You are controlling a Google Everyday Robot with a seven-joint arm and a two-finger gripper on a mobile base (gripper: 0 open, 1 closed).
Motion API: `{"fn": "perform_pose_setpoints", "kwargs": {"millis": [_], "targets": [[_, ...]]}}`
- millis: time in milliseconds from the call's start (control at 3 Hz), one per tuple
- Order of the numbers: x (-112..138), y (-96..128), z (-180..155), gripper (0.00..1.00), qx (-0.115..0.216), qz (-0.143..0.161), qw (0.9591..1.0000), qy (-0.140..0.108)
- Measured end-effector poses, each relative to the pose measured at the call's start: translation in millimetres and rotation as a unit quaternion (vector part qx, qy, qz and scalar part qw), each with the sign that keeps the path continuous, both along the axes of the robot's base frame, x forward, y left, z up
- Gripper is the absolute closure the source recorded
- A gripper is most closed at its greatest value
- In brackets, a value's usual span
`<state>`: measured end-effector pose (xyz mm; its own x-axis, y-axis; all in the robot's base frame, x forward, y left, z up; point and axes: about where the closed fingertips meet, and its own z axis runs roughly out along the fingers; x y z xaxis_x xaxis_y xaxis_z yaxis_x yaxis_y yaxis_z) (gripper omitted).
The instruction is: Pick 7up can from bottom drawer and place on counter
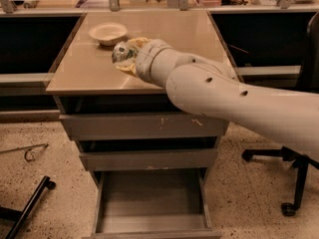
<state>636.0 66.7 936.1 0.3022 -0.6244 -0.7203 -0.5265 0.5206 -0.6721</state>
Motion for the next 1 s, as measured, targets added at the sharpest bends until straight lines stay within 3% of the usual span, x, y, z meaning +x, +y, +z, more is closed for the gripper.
{"fn": "perform_pose_setpoints", "kwargs": {"millis": [333,667,1000], "targets": [[42.1,14.7,-1.8,1.0,-0.001,-0.003,0.9998,-0.021],[65.0,41.6,-32.4,1.0,0.008,0.006,0.9998,0.019],[67.8,64.0,-66.6,1.0,0.001,0.023,0.9969,0.075]]}}
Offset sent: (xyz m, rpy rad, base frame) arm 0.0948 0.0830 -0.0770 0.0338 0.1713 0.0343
